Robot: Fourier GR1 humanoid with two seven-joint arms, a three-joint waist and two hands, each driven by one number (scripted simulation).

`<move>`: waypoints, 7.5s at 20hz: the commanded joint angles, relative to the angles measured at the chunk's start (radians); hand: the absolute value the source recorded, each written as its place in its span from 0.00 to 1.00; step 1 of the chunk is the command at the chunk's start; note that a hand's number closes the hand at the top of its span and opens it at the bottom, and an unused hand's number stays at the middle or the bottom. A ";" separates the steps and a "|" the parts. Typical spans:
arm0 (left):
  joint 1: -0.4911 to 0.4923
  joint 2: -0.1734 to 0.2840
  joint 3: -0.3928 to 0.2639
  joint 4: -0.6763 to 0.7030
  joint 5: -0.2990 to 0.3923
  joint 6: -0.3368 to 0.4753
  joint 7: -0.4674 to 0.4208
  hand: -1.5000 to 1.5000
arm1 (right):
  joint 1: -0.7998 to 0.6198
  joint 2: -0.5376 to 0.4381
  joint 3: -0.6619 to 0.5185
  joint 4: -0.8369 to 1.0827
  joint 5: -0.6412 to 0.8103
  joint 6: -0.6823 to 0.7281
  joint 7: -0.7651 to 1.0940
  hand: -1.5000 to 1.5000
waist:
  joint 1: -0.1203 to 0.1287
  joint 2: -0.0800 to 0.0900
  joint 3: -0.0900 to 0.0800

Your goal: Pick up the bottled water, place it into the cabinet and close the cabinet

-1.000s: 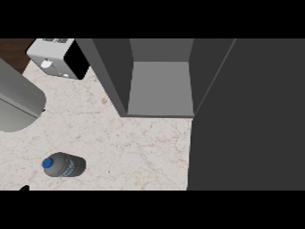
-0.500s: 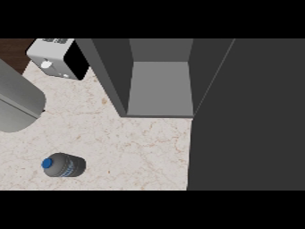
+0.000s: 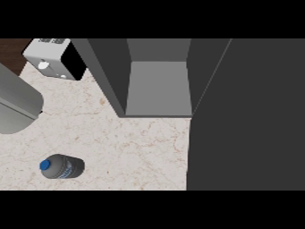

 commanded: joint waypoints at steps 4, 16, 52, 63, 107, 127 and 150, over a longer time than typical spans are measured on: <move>0.069 -0.034 0.087 -0.127 0.136 0.035 -0.063 0.00 | 0.087 0.002 -0.028 -0.182 -0.171 0.011 0.069 0.00 | -0.014 0.000 0.000; -0.144 0.053 0.172 0.108 0.161 0.133 0.039 0.00 | 0.160 0.014 -0.043 -0.208 -0.186 0.068 0.040 0.00 | -0.035 0.006 -0.002; -0.972 -0.093 0.007 1.129 -0.392 0.259 -0.135 0.00 | 0.349 -0.036 -0.178 -0.198 -0.367 0.230 -0.119 0.00 | -0.037 0.007 -0.005; -1.075 -0.116 0.042 1.520 -0.436 0.185 -0.407 0.00 | 0.373 -0.063 -0.212 -0.136 -0.378 0.253 -0.184 0.00 | -0.028 0.011 -0.006; -1.327 -0.319 0.018 1.393 -0.299 0.485 -0.277 1.00 | 0.467 -0.118 -0.300 -0.143 -0.428 0.260 -0.273 0.00 | -0.005 0.005 -0.002; -1.591 -0.386 -0.354 1.185 -0.271 1.090 0.037 1.00 | 0.462 -0.162 -0.341 -0.133 -0.498 0.250 -0.279 0.00 | -0.027 0.009 -0.003; -2.027 -0.386 -0.291 1.868 -0.126 1.218 -0.138 1.00 | 0.429 -0.148 -0.334 -0.010 -0.506 0.351 -0.302 0.00 | -0.066 0.021 -0.003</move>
